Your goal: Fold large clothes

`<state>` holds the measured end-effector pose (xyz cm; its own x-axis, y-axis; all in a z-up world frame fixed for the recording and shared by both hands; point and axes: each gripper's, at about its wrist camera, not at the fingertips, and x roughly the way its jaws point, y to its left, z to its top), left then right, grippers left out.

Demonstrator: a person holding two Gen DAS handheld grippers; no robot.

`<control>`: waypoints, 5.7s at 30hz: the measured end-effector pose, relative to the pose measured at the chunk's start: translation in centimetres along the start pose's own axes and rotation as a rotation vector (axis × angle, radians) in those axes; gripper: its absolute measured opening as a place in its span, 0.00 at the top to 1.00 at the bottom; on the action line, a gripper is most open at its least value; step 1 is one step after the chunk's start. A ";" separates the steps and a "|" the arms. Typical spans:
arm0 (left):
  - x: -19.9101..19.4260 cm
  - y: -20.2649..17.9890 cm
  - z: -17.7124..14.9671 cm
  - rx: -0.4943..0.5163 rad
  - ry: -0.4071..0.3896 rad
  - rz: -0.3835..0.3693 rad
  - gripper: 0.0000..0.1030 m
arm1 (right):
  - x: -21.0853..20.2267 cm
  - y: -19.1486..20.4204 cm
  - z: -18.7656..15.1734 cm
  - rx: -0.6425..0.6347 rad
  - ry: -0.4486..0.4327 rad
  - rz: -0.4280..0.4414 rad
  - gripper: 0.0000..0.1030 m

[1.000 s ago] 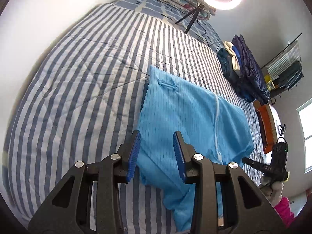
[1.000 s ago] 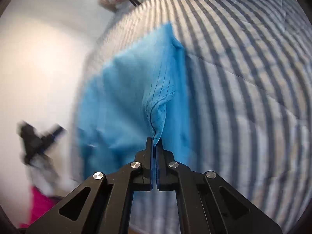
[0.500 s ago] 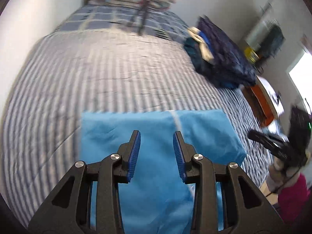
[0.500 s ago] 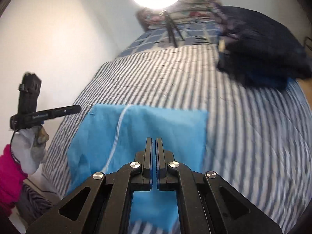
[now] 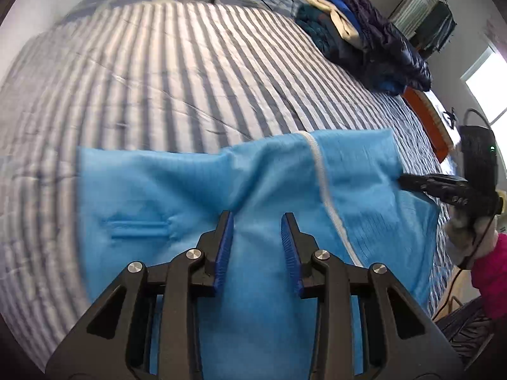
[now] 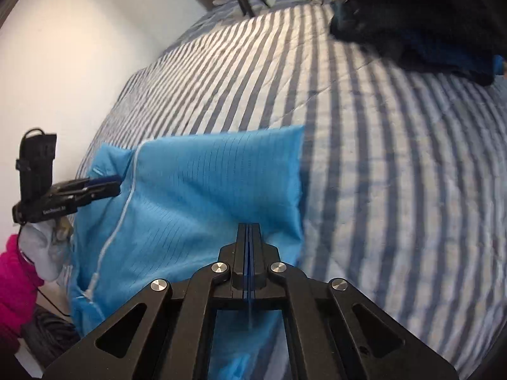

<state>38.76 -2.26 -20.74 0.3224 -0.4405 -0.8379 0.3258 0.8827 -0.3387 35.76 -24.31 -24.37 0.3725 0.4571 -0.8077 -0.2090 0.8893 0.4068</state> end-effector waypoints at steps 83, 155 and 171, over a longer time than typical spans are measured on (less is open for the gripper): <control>-7.8 -4.1 -5.5 0.024 -0.104 0.049 0.95 | -8.1 13.2 -6.0 -0.314 -0.024 -0.296 0.96; 8.5 -24.5 38.4 0.282 -0.438 0.170 0.37 | -16.4 -18.1 27.6 -0.151 -0.323 -0.895 0.42; -7.9 -26.6 26.9 0.314 -0.575 0.122 0.37 | -26.2 -9.4 21.0 -0.096 -0.497 -0.772 0.40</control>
<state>51.46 -26.64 6.38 0.7677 -0.4343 -0.4712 0.4721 0.8805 -0.0426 46.92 -44.32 1.90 0.7804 -0.2877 -0.5551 0.1934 0.9554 -0.2232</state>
